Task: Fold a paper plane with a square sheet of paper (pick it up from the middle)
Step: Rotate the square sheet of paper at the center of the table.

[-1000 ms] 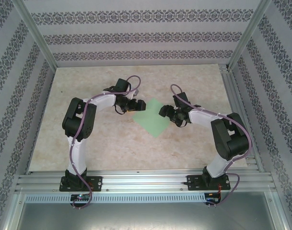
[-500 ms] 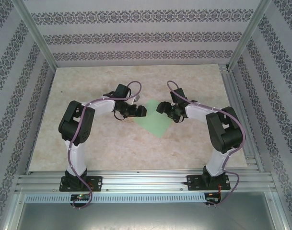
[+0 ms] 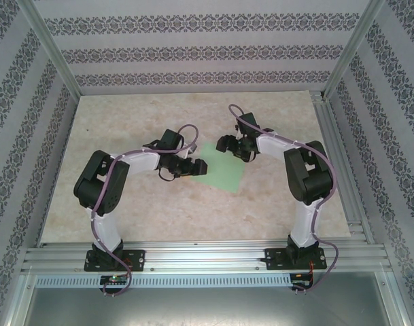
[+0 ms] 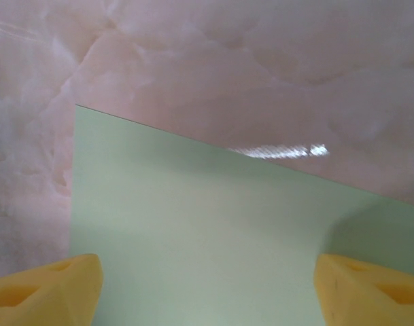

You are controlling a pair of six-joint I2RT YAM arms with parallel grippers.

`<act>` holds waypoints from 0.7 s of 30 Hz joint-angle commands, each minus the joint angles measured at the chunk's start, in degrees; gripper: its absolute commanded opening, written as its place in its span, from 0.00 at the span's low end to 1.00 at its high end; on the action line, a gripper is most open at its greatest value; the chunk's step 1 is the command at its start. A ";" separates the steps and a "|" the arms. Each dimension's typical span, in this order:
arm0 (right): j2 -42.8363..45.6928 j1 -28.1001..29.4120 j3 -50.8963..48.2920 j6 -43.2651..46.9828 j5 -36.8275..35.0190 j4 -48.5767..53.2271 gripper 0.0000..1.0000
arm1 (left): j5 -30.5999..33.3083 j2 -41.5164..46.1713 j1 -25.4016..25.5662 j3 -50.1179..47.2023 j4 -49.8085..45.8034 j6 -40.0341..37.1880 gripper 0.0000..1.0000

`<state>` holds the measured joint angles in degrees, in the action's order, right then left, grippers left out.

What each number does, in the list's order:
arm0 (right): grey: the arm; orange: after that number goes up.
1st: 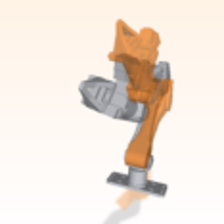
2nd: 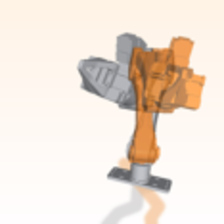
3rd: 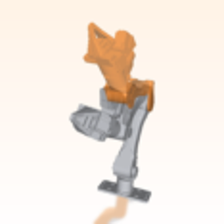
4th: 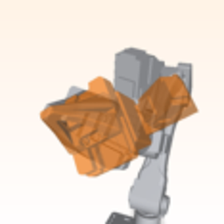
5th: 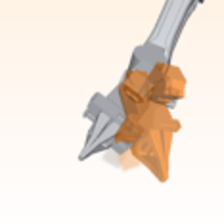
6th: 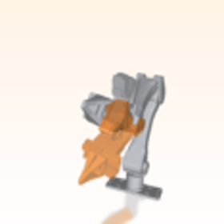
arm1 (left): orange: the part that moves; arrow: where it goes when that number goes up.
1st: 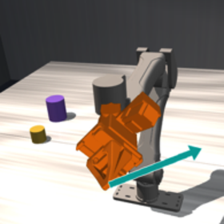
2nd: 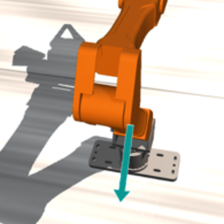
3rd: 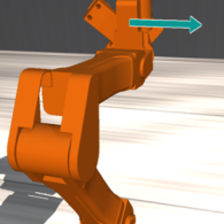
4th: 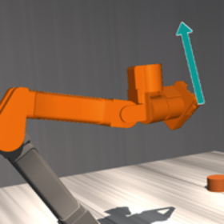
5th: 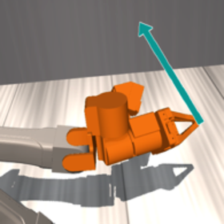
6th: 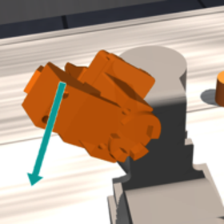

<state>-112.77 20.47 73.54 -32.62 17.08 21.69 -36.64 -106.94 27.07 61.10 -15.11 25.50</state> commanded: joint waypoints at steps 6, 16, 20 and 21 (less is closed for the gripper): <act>-4.61 0.49 9.17 7.14 -0.21 10.48 0.81 | -4.20 1.80 3.45 -6.85 6.44 8.26 0.90; 0.20 9.09 14.60 -3.93 -25.17 24.67 0.84 | 15.32 20.32 1.80 -11.77 2.50 8.55 0.93; -2.38 12.34 19.51 -10.06 -28.23 32.95 0.86 | 21.27 28.06 -3.29 -14.60 2.02 11.43 0.95; -3.05 13.20 20.20 -11.76 -30.10 34.36 0.86 | 22.77 29.18 -4.64 -14.56 0.88 11.90 0.96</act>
<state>-114.61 32.38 91.09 -37.95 -5.30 47.99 -21.71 -80.75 25.50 47.75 -11.88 34.70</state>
